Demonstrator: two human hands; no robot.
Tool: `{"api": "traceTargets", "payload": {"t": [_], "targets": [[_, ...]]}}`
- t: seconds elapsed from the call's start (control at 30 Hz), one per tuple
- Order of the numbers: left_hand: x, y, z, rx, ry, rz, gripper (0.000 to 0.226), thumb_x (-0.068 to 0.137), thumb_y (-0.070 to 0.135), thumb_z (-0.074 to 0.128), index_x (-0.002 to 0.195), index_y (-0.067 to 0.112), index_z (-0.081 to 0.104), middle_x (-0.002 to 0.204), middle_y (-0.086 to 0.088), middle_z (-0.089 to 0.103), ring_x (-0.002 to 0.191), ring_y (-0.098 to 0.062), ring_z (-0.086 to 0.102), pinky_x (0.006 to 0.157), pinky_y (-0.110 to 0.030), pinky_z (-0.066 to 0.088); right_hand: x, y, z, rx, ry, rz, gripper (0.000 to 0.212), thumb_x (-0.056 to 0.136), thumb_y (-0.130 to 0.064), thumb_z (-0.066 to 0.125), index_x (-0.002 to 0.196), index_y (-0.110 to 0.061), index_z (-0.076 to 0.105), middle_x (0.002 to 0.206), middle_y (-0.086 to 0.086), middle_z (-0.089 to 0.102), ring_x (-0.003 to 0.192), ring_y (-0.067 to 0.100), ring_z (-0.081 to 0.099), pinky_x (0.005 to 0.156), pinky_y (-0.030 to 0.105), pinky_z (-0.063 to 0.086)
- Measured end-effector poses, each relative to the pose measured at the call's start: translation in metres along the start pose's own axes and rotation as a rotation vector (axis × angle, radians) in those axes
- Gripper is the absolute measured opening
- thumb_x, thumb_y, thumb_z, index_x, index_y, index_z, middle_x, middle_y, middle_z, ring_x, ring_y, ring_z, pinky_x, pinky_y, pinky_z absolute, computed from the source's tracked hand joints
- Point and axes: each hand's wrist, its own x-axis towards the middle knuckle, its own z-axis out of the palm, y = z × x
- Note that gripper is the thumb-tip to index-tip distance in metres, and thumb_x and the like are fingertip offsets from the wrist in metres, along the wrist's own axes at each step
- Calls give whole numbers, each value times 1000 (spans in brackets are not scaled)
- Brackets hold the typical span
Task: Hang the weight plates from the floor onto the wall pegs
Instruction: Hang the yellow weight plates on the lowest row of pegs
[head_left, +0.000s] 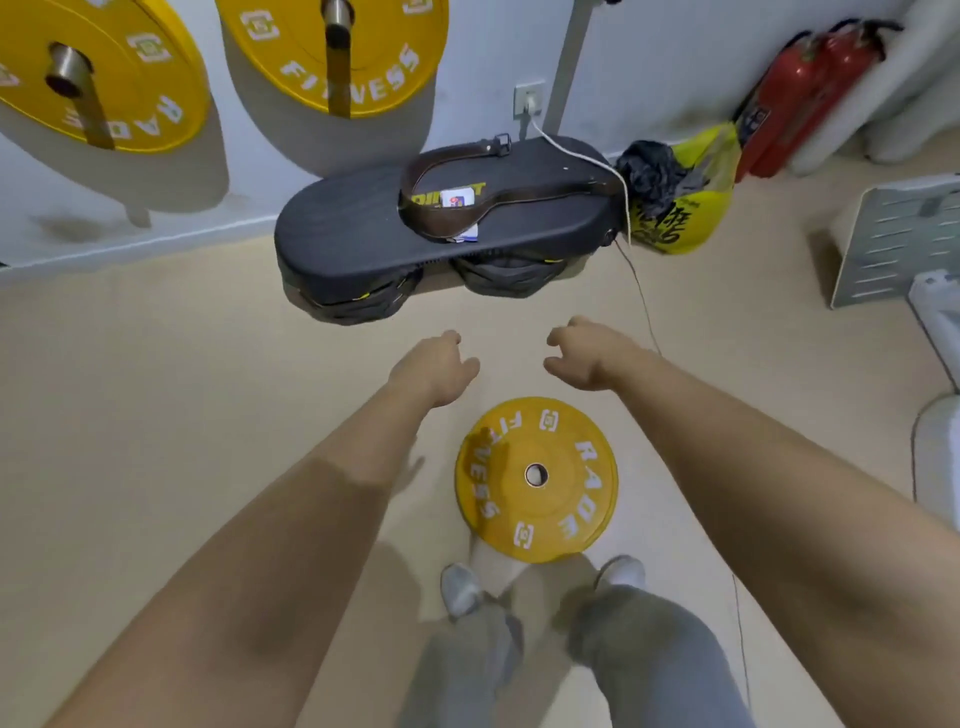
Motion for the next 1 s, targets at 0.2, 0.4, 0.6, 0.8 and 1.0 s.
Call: {"api": "traceTargets", "payload": {"t": [0.2, 0.4, 0.6, 0.8, 1.0], "targets": [[72, -55, 124, -10, -111, -57, 60, 100, 41, 45, 149, 9, 36, 142, -15, 54, 131, -33, 49, 103, -40, 42, 89, 17, 123, 40, -224, -2, 52, 101, -39, 46, 141, -7, 49, 143, 16, 52, 129, 33, 49, 104, 43, 43], [166, -93, 231, -102, -114, -145, 51, 99, 40, 46, 142, 12, 44, 132, -11, 61, 125, -32, 52, 100, -39, 43, 193, 39, 240, 134, -210, 32, 49, 99, -38, 44, 139, -12, 50, 140, 13, 53, 126, 32, 50, 100, 43, 45], [240, -132, 331, -196, -88, -237, 54, 94, 42, 60, 138, 11, 52, 125, -7, 66, 122, -28, 57, 102, -37, 44, 282, 59, 346, 88, -217, 25, 53, 98, -51, 41, 139, -19, 50, 145, 12, 48, 129, 36, 48, 101, 50, 44], [316, -172, 429, -149, -266, -291, 80, 100, 65, 31, 155, 7, 29, 161, -20, 25, 149, -32, 25, 117, -34, 16, 369, 65, 431, -21, -210, 5, 56, 96, -49, 44, 145, -21, 44, 153, 12, 33, 138, 40, 30, 106, 54, 36], [372, -214, 491, -362, -150, -390, 71, 103, 59, 24, 145, 7, 49, 152, -12, 45, 140, -28, 40, 119, -40, 23, 429, 57, 488, -115, -59, -177, 54, 94, -32, 38, 147, -20, 38, 150, 6, 42, 141, 32, 32, 119, 53, 14]]}}
